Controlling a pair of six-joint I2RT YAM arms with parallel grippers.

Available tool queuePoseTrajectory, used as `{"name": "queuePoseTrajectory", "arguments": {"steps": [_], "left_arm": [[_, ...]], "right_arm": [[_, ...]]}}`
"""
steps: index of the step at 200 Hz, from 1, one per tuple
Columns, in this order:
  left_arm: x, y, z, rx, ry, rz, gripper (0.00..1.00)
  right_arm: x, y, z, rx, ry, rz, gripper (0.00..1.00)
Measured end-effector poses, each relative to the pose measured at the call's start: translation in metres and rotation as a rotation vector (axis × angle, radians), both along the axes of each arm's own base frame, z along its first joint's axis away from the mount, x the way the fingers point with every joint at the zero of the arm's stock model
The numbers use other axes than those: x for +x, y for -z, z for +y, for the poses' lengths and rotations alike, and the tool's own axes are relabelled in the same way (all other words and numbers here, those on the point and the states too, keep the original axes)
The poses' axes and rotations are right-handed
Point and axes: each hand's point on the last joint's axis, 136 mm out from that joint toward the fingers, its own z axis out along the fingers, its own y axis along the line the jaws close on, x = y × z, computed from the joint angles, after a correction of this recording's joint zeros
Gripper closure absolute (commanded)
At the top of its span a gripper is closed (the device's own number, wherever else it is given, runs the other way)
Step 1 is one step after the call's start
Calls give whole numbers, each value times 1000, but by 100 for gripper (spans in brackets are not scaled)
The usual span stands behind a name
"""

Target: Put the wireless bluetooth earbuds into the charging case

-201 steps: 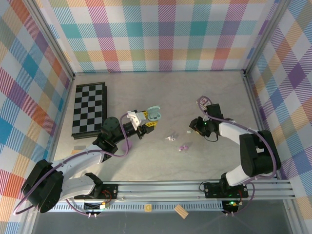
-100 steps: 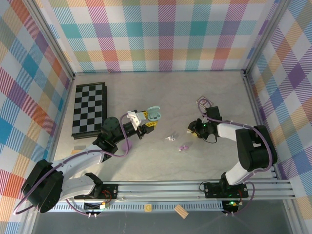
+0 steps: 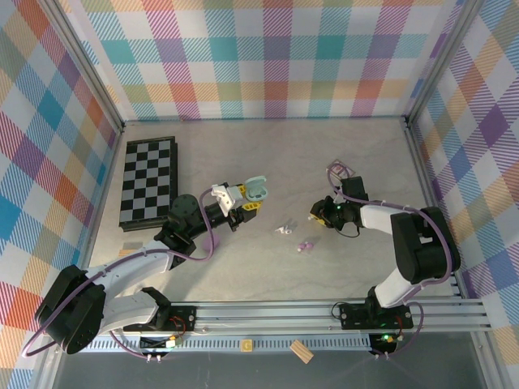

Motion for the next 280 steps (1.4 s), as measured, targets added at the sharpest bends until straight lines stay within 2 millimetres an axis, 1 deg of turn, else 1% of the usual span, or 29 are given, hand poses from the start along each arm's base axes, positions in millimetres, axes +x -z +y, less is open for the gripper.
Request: {"name": "queuePoseTrajectory", "arguments": {"steps": [20,143,184,233,256,280], "left_arm": [[0,0,0,0,0,0,63],[0,0,0,0,0,0,63],[0,0,0,0,0,0,63],[0,0,0,1,0,0,63],[0,0,0,0,0,0,63],[0,0,0,1,0,0,63]], "right_arm": [[0,6,1,3,-4,17,71],[6,2,7,35,-22,0,71],[8,4,10,46,-31,-2,77],[14,6,13,51,-39,5,73],[13,6,13,51,-44,8,73],[13,7,14,55,-47,16,76]]}}
